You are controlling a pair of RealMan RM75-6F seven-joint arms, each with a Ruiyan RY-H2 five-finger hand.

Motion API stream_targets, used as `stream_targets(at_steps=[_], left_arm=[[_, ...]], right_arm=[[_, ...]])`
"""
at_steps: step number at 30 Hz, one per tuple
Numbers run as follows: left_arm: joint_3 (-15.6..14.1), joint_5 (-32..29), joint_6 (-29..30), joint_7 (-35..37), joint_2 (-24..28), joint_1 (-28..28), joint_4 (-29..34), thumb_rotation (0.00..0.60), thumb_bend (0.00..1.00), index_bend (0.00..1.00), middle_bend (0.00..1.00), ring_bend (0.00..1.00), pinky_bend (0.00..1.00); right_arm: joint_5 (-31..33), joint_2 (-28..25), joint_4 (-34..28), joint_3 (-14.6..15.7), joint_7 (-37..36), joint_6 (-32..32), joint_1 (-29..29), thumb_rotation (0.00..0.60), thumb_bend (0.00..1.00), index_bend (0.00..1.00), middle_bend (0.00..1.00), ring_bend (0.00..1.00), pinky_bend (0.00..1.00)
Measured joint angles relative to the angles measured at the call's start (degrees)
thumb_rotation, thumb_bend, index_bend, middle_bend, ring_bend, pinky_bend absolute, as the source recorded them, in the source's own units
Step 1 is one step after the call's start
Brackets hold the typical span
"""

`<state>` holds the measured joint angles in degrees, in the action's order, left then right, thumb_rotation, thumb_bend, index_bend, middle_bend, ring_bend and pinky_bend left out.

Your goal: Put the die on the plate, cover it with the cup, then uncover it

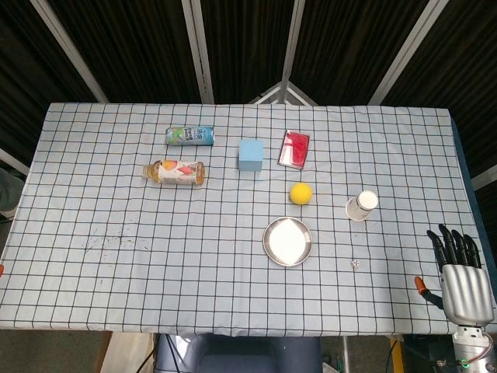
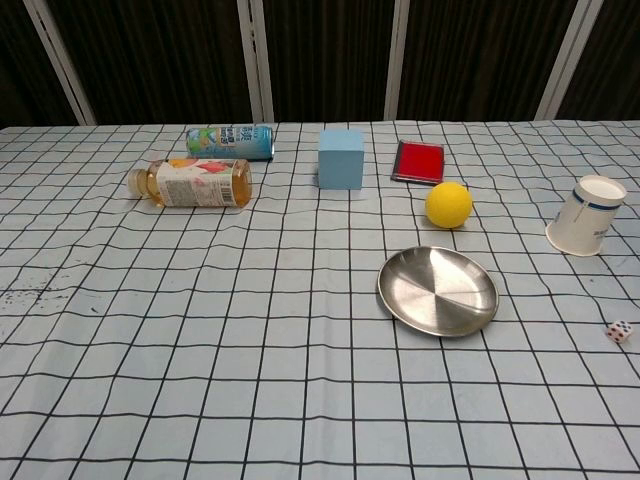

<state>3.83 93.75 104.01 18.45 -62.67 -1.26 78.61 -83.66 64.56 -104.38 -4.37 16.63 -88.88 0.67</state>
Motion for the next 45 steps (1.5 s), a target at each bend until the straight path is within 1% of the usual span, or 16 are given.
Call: stream_targets(at_steps=[5, 10, 13, 17, 20, 26, 32, 36, 40, 45], left_arm=[[-0.26, 0.62, 0.63, -0.35, -0.06, -0.24, 0.03, 0.6, 0.38, 0.15, 0.0, 0.0, 0.02], [-0.05, 0.45, 0.49, -0.46, -0.22, -0.07, -0.06, 0.6, 0.38, 0.15, 0.0, 0.0, 0.02], [-0.01, 0.32, 0.05, -0.5, -0.25, 0.13, -0.1, 0.6, 0.38, 0.15, 0.0, 0.0, 0.02], [-0.17, 0.29, -0.46, -0.6, -0.17, 0.25, -0.04, 0.6, 0.38, 0.15, 0.0, 0.0, 0.02], [-0.28, 0.6, 0.04, -0.9, -0.12, 0.08, 0.15, 0.6, 0.38, 0.15, 0.0, 0.0, 0.02], [-0.37, 0.64, -0.45, -2.01, -0.29, 0.22, 0.51, 0.6, 0.38, 0.15, 0.0, 0.0, 0.02], [-0.28, 0.32, -1.42, -3.37, -0.46, 0.66, 0.91, 0.6, 0.38, 0.15, 0.0, 0.0, 0.02], [-0.21, 0.12, -1.49, -4.11, -0.61, 0.67, 1.17, 0.6, 0.38, 0.15, 0.0, 0.0, 0.02], [-0.18, -0.04, -1.92, -5.0, -0.75, 0.81, 1.3, 0.6, 0.38, 0.15, 0.0, 0.0, 0.02], [-0.36, 0.13, -2.53, -6.37, -0.97, 1.07, 1.52, 0.6, 0.38, 0.15, 0.0, 0.0, 0.02]], right_arm=[[0.21, -0.15, -0.12, 0.07, -0.27, 0.27, 0.01, 0.6, 0.26, 0.13, 0.08, 0.04, 0.0], [0.25, -0.04, 0.09, 0.08, -0.34, 1.04, 0.4, 0.6, 0.26, 0.16, 0.08, 0.04, 0.0], [0.46, 0.21, 0.5, 0.22, -0.17, 2.25, 0.91, 0.6, 0.26, 0.2, 0.08, 0.04, 0.0], [0.31, 0.54, 1.1, 0.51, -0.14, 3.59, 1.56, 0.6, 0.25, 0.28, 0.08, 0.07, 0.0], [-0.69, 1.34, 2.66, 0.88, -0.24, 5.29, 2.62, 0.6, 0.26, 0.32, 0.08, 0.08, 0.0], [-2.43, 4.56, 9.33, 0.87, -2.31, 10.49, 6.52, 0.6, 0.26, 0.35, 0.09, 0.09, 0.0], [-1.97, 7.82, 15.58, 0.35, -5.26, 19.79, 12.15, 0.6, 0.25, 0.36, 0.09, 0.09, 0.0], [-2.15, 11.14, 22.68, 0.4, -7.79, 25.93, 16.49, 0.6, 0.25, 0.36, 0.09, 0.09, 0.0], [-3.67, 14.37, 28.25, 1.09, -10.13, 28.82, 19.83, 0.6, 0.26, 0.36, 0.09, 0.09, 0.0], [-5.22, 16.04, 31.49, 2.22, -11.14, 30.59, 21.82, 0.6, 0.26, 0.36, 0.09, 0.09, 0.0]])
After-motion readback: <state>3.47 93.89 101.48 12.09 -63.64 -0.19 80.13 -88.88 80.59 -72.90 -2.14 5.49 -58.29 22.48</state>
